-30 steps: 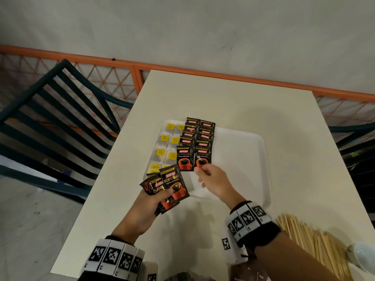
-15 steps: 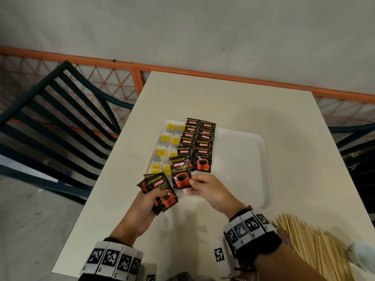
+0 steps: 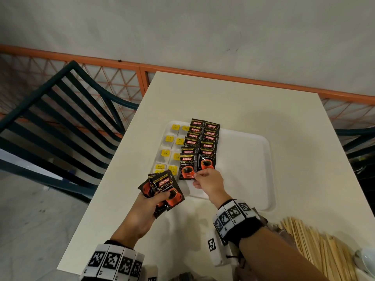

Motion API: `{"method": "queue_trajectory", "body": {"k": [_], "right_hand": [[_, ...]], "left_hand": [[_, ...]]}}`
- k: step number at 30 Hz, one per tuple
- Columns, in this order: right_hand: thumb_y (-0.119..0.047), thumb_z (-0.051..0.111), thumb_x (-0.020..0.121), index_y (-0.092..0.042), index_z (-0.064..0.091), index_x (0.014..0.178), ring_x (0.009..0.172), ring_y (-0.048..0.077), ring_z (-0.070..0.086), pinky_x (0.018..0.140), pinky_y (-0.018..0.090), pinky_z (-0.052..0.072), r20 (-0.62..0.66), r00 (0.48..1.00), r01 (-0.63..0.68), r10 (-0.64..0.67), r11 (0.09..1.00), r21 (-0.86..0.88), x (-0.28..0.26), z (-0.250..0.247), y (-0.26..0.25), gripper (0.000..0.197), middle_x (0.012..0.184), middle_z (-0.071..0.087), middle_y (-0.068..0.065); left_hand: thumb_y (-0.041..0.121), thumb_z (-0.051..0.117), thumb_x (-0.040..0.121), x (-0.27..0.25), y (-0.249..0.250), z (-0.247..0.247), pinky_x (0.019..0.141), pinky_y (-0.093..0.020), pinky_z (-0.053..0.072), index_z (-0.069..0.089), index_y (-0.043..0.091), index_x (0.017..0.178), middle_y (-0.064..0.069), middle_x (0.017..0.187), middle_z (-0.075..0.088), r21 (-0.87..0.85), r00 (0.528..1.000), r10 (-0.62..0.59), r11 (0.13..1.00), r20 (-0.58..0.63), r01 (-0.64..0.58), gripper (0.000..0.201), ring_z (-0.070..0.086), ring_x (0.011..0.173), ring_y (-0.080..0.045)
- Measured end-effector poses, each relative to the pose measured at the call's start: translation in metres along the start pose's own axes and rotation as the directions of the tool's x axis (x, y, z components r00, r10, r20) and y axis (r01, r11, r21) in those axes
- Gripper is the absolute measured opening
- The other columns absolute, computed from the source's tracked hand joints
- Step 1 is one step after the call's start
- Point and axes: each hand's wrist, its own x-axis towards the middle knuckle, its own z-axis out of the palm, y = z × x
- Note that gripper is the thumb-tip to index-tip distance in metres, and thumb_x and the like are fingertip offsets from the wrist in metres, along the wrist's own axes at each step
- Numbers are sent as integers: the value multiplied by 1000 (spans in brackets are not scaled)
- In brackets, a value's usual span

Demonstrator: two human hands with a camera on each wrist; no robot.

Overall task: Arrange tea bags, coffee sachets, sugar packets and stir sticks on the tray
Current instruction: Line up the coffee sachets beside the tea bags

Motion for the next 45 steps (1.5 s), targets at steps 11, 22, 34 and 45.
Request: {"method": "queue_trajectory", "body": {"k": [11, 22, 34, 45], "right_hand": [[-18, 55, 90, -5, 61, 98, 87, 19, 59, 74, 24, 44, -14, 967, 226, -254, 885, -406, -10, -1, 7, 16, 91, 64, 4], [-37, 45, 95, -13, 62, 95, 61, 7, 55, 50, 13, 40, 343, 921, 232, -184, 967, -104, -41, -14, 0, 29, 78, 63, -3], [-15, 62, 87, -9, 69, 97, 69, 3, 54, 59, 12, 43, 316, 915, 286, -249, 955, -77, -34, -30, 0, 14, 83, 64, -5], [-13, 68, 82, -10, 58, 91, 63, 16, 58, 55, 22, 42, -88, 994, 60, -65, 997, -56, 9, -50, 12, 13, 86, 63, 8]], "left_hand": [[-2, 61, 81, 3, -3, 4, 76, -33, 53, 60, 18, 112, -7, 99, 73, 5, 1000, 7, 1000, 12, -7, 37, 68, 95, -24], [2, 63, 81, 5, -6, 7, 73, -32, 54, 62, 20, 108, -5, 94, 74, 21, 999, 47, 999, 10, -47, 33, 70, 90, -22], [-7, 49, 87, 2, -6, 6, 77, -35, 51, 63, 20, 98, -8, 89, 72, -7, 1000, -21, 1000, 21, 21, 32, 65, 91, -27], [-6, 52, 87, 0, -5, 6, 76, -34, 52, 60, 21, 98, -8, 93, 69, -27, 999, -32, 999, -15, 32, 31, 65, 86, -24]]}}
